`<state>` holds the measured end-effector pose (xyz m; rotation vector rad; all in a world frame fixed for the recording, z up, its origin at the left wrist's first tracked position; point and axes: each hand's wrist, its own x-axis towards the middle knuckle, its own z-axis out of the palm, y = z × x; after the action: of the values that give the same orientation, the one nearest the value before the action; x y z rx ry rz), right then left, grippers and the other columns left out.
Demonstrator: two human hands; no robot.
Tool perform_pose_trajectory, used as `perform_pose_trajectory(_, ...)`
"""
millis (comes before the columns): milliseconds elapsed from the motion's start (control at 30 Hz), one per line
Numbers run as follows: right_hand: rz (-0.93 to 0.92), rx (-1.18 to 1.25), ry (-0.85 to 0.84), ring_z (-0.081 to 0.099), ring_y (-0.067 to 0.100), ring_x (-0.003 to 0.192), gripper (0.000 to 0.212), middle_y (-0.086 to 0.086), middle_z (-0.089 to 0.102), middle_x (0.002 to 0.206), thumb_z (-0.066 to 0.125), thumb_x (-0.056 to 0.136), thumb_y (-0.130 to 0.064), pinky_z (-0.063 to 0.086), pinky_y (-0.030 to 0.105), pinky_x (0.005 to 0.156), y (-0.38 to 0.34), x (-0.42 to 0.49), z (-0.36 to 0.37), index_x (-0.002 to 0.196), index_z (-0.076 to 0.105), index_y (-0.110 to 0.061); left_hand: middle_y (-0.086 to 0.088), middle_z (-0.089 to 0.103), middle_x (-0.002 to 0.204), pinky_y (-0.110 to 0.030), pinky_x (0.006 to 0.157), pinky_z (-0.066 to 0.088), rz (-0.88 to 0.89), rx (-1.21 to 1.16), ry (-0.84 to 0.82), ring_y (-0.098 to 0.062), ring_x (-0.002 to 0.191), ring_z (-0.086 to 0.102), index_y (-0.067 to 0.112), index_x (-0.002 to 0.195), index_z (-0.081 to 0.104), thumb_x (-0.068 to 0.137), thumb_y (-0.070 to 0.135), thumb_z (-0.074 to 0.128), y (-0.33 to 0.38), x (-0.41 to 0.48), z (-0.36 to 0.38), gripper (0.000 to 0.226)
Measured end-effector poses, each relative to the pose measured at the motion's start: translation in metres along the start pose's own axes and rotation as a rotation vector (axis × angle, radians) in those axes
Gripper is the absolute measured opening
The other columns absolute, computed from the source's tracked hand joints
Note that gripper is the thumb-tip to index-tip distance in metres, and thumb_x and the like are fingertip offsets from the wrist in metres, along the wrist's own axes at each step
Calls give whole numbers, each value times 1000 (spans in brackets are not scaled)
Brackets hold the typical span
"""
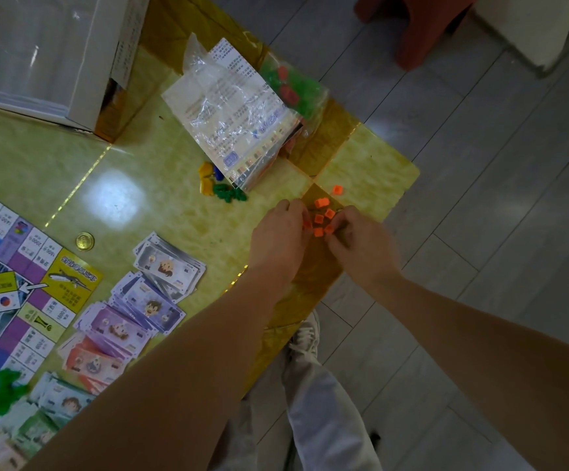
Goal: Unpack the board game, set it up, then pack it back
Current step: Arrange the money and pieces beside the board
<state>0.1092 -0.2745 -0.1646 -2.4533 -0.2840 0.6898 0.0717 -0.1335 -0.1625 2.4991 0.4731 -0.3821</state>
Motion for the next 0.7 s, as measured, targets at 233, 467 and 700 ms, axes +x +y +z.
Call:
perform_pose_trajectory(233,428,791,-46,34,10,46,29,2,45,56,36,88,-2,25,24,48,-14,12,-14,66,53,-11,3,46,51,-24,45,27,-351,-841,-161,-10,45,35,9,62,55,90,12,36,-5,-5,-9,34)
perform_pose_trajectory(467,452,971,-90,37,12,49,32,7,56,63,34,87,-20,31,26,49,-11,22,-20,68,56,-7,-13,48,64,-25,47,30,-454,-1066,-279,-15,48,35,6,57,47,93,24,31,9,-1,-22,44)
perform_pose_trajectory(700,437,897,-133,36,10,44,28,3,55,54,39,63,-22,26,21,42,-12,27,-22,65,61,-4,10,56,73,-29,57,36,-253,-272,-49,-13,69,53,22,88,53,84,45,62,11,-7,-4,25)
